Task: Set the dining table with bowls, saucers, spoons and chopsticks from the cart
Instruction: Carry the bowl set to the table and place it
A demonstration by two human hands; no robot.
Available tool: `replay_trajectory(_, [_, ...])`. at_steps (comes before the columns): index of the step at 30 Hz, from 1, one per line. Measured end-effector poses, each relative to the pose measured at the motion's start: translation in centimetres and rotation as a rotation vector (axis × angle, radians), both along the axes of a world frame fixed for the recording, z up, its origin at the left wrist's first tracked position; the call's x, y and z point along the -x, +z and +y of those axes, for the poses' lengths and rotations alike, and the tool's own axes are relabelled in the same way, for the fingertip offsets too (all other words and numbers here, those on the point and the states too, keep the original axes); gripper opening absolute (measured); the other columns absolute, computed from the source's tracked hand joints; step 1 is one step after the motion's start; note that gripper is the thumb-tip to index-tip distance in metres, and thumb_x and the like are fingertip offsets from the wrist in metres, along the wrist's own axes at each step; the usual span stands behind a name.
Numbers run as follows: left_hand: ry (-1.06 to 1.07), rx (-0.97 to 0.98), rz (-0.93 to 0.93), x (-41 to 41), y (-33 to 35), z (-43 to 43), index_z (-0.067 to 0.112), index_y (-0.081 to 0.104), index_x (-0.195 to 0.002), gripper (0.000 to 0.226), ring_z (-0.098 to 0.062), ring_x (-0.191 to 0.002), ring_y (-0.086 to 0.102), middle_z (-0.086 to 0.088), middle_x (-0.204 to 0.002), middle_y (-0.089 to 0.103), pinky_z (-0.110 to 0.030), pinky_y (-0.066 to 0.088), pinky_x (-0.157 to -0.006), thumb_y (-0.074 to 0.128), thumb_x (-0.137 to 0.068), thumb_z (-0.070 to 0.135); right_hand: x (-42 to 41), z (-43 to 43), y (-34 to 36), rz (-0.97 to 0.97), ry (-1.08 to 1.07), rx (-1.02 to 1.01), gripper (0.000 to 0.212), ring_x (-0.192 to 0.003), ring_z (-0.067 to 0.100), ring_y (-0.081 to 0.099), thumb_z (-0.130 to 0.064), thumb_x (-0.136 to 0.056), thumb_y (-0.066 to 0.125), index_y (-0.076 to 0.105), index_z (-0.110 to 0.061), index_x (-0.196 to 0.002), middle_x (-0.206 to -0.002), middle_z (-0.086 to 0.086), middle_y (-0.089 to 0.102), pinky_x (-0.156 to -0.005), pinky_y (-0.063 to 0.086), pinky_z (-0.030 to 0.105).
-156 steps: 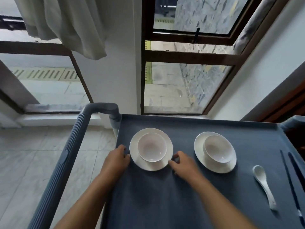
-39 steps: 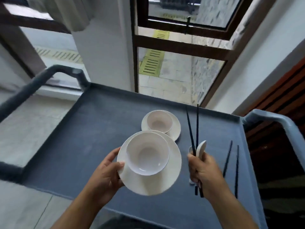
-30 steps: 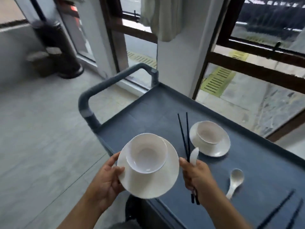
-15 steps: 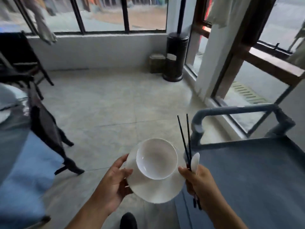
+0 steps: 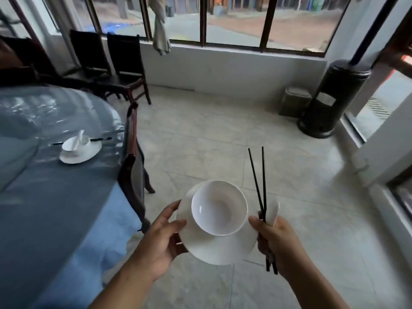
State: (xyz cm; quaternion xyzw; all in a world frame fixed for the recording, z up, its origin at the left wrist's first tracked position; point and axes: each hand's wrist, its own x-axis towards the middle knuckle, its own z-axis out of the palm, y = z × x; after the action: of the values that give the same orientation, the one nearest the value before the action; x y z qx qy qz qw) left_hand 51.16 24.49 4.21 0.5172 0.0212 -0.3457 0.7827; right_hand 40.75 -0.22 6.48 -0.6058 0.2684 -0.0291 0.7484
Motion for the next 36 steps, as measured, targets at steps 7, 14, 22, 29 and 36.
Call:
replay_trajectory(7, [0.170, -0.035, -0.029, -13.3, -0.4, -3.0, 0.035, 0.064, -0.126, 0.060, -0.027, -0.085, 0.070, -0.009, -0.108, 0.073, -0.042, 0.057, -0.057, 0.073, -0.070, 0.016, -17.6, -3.9, -0.6, -0.018, 0.188, 0.079, 0.010, -0.044, 0.012, 0.022, -0.005, -0.094, 0.061, 0.055, 0.001, -0.089, -0.054, 0.003, 0.028, -0.042, 0.016, 0.027])
replay_trajectory(14, [0.402, -0.069, -0.002, -26.1, 0.6, -8.1, 0.031, 0.064, -0.125, 0.058, -0.033, -0.080, 0.068, -0.013, -0.103, 0.073, -0.037, 0.052, -0.039, 0.074, -0.068, 0.023, -36.4, -9.4, -2.5, 0.024, 0.365, 0.066, 0.013, -0.043, 0.012, 0.022, -0.005, -0.092, 0.063, 0.053, -0.002, -0.084, -0.050, 0.003, 0.028, -0.045, 0.016, 0.028])
replay_trajectory(22, [0.541, -0.075, 0.047, -39.6, 0.7, -10.6, 0.021, 0.062, -0.126, 0.059, -0.029, -0.085, 0.072, -0.014, -0.109, 0.074, -0.038, 0.058, -0.057, 0.075, -0.070, 0.010, -54.4, -12.0, -2.8, 0.107, 0.576, 0.102, 0.020, -0.044, 0.017, 0.029, -0.020, -0.080, 0.071, 0.060, -0.003, -0.081, -0.054, 0.006, 0.036, -0.042, 0.025, 0.027])
replay_trajectory(29, [0.596, -0.097, -0.058, -57.1, -0.9, -8.6, 0.035, 0.055, -0.137, 0.066, -0.032, -0.112, 0.068, -0.005, -0.131, 0.066, -0.045, 0.057, -0.075, 0.079, -0.076, 0.029, -73.8, -9.4, -2.6, 0.083, 0.651, 0.119, 0.018, -0.045, 0.017, 0.025, -0.024, -0.076, 0.073, 0.062, -0.021, -0.062, -0.053, 0.004, 0.033, -0.043, 0.021, 0.027])
replay_trajectory(36, [0.676, -0.096, -0.012, -75.6, 0.7, -4.6, 0.032, 0.067, -0.120, 0.064, -0.029, -0.083, 0.072, -0.014, -0.107, 0.073, -0.038, 0.055, -0.056, 0.087, -0.060, 0.041, -93.8, -5.2, -0.5, 0.074, 0.734, 0.122, 0.028, -0.043, 0.015, 0.024, -0.019, -0.083, 0.072, 0.060, -0.024, -0.058, -0.052, 0.003, 0.032, -0.042, 0.023, 0.023])
